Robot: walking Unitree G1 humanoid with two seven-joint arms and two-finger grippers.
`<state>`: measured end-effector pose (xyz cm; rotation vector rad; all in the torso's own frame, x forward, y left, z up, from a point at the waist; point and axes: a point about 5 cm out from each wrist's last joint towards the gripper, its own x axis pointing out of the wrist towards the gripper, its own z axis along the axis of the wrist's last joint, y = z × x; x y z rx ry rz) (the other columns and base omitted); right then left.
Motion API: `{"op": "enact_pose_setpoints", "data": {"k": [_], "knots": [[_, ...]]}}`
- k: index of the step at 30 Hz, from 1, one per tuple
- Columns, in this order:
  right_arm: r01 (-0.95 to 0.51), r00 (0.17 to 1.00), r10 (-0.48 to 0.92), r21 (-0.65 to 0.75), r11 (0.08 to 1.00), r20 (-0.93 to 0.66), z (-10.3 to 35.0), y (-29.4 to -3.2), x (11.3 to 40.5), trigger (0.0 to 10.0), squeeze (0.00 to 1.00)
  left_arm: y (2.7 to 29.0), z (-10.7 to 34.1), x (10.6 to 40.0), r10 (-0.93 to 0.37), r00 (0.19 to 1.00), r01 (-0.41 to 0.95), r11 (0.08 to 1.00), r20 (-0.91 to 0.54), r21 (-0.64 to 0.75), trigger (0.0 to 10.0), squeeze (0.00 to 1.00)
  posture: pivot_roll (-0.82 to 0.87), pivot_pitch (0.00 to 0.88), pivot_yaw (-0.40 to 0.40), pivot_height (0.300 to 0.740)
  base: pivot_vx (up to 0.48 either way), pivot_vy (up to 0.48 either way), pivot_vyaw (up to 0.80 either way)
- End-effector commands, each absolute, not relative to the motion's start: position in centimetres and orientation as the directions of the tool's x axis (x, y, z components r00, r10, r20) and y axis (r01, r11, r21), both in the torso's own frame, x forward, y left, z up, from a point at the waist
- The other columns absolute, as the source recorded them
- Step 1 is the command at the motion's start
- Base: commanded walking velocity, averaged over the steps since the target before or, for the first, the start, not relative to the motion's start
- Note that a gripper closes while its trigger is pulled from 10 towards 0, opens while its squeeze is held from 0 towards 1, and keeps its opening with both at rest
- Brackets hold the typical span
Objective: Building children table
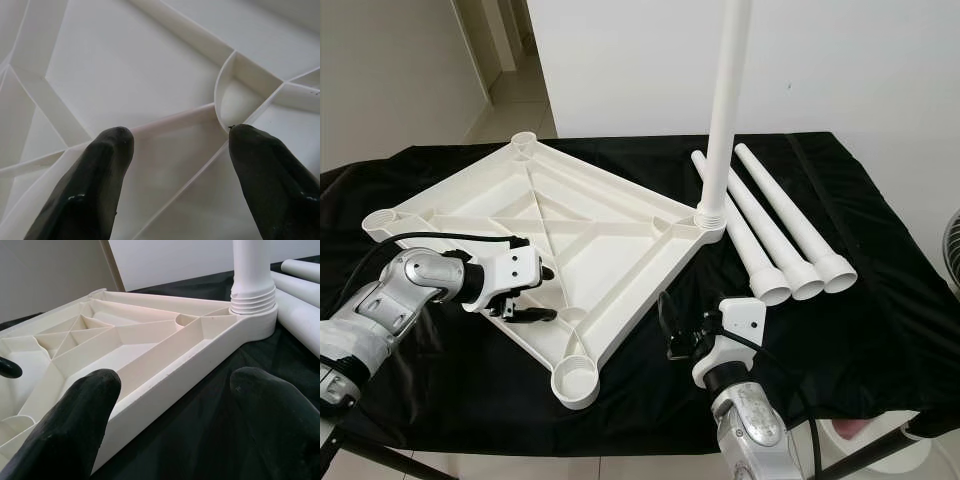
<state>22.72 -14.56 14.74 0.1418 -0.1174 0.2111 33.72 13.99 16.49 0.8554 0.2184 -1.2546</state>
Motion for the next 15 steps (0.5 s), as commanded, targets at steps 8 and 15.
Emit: {"op": "enact_pose_setpoints", "data": {"k": [8, 15], "knots": [[-0.208, 0.972, 0.191, 0.127, 0.970, 0.136, 14.9, -14.5, 22.6, 10.0, 0.00, 13.7, 18.2, 32.5, -0.797, 0.021, 0.970, -0.130, -0.603, 0.205, 10.0, 0.00, -0.07, 0.103, 0.117, 0.740, 0.000, 0.000, 0.00], [-0.210, 0.972, 0.192, 0.123, 0.970, 0.138, 14.9, -14.6, 22.6, 10.0, 0.00, 14.1, 17.6, 32.4, -0.770, 0.029, 0.964, -0.148, -0.637, 0.222, 10.0, 0.00, -0.07, 0.100, 0.117, 0.740, 0.000, 0.000, 0.00]]}}
